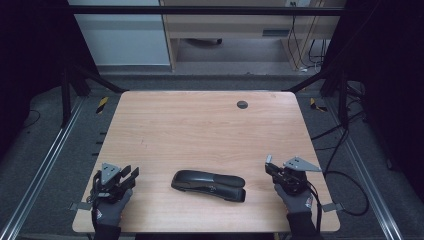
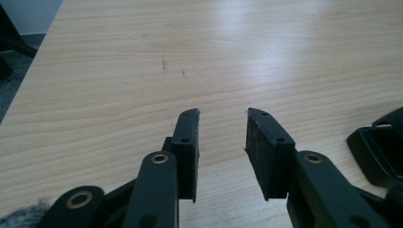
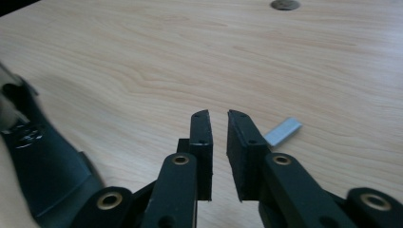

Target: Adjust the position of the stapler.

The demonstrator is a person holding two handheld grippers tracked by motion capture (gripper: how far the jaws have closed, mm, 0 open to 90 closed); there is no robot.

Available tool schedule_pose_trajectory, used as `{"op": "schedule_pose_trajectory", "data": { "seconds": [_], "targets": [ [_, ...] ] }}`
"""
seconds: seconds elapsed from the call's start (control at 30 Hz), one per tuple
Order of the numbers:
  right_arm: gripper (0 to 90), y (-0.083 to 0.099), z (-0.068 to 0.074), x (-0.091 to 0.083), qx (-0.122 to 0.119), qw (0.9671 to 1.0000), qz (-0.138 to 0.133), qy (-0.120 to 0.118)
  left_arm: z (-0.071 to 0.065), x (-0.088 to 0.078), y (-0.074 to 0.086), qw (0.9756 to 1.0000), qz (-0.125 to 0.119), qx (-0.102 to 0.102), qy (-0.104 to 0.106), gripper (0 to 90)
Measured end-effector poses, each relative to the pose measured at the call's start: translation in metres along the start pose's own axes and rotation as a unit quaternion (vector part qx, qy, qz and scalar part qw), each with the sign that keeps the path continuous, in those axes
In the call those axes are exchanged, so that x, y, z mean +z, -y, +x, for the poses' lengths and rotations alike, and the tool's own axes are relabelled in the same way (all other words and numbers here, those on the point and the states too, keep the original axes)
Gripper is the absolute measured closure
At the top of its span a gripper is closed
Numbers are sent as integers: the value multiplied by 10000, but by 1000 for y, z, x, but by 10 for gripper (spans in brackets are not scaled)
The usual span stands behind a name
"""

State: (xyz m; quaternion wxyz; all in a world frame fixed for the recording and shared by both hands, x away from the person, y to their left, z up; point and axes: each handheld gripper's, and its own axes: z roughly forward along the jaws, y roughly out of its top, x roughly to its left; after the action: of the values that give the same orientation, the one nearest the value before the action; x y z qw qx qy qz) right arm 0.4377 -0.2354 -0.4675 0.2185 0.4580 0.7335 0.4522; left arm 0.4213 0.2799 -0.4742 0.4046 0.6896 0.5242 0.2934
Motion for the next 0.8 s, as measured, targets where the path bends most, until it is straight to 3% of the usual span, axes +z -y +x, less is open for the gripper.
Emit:
{"op": "schedule_pose_trajectory", "data": {
  "seconds": [0.3,0.6,0.8],
  "targets": [
    [900,6,18,9,-103,9987,305,-393,-14,2,2,9996,66,226,135,611],
    [900,13,34,11,-150,9961,481,-724,-18,5,4,9993,157,239,228,529],
    [900,17,52,16,-302,9922,637,-1024,-16,6,4,9995,179,180,200,509]
  ]
}}
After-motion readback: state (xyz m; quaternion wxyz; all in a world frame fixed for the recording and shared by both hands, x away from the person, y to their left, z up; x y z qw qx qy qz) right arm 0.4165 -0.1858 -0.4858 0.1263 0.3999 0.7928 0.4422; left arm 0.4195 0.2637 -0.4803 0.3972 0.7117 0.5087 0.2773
